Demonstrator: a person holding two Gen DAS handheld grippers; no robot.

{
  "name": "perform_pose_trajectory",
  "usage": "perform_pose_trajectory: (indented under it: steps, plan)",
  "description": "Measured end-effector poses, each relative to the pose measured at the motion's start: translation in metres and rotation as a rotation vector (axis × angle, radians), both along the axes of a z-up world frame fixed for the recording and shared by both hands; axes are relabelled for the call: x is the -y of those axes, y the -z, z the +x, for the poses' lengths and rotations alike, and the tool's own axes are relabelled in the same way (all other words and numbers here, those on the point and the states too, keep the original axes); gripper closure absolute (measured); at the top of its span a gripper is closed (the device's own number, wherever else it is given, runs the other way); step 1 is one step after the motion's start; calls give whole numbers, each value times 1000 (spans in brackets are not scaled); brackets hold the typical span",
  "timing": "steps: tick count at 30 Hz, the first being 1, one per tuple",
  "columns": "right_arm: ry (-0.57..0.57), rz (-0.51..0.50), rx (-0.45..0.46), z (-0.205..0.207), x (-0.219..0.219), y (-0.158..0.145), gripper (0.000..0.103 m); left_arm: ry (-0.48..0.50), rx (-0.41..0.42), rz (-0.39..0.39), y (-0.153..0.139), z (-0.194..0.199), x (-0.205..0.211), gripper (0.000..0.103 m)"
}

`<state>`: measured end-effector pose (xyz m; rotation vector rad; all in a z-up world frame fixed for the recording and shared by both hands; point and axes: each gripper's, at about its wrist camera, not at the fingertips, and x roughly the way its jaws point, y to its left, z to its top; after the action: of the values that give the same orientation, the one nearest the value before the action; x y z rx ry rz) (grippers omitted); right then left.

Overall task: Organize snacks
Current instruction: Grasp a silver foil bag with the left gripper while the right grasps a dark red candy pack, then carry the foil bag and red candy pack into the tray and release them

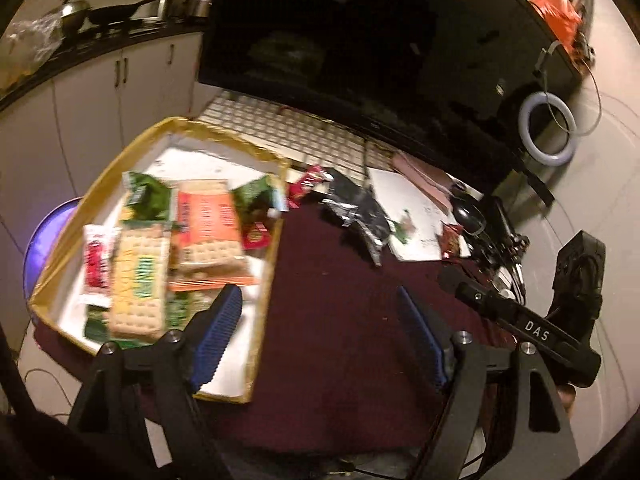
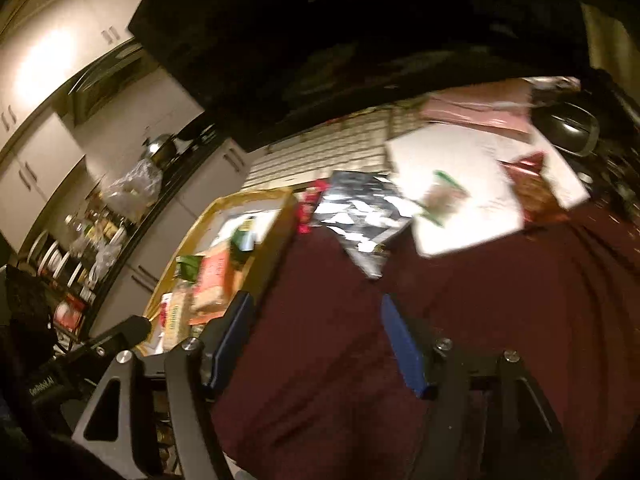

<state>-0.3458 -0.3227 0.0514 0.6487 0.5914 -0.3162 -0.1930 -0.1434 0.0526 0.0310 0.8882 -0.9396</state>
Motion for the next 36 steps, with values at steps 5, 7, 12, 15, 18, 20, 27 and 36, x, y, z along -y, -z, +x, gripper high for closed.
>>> perform_pose_trajectory:
  steps: [5, 7, 12, 15, 18, 20, 27, 36]
  plan:
    - [66, 40, -2, -24, 26, 9, 37, 51, 29, 34, 0, -7, 33, 24]
    - [88, 54, -1, -28, 37, 11, 37, 66, 40, 61, 3, -6, 49, 24]
    - [123, 65, 0, -35, 58, 13, 37, 109, 60, 109, 10, -2, 86, 23]
    - [151, 57, 4, -38, 75, 13, 37, 136, 64, 148, 20, 6, 116, 23]
    - [189, 57, -4, -39, 98, 14, 37, 175, 44, 182, 32, 15, 150, 23]
    - [204, 60, -3, -36, 117, 15, 37, 181, 49, 203, 37, 21, 168, 23]
    - [249, 6, -67, -16, 153, 24, 41, 201, 173, 316, 58, 32, 227, 23]
    - [219, -100, -189, 4, 141, 42, 66, 228, 219, 412, 84, 24, 211, 39]
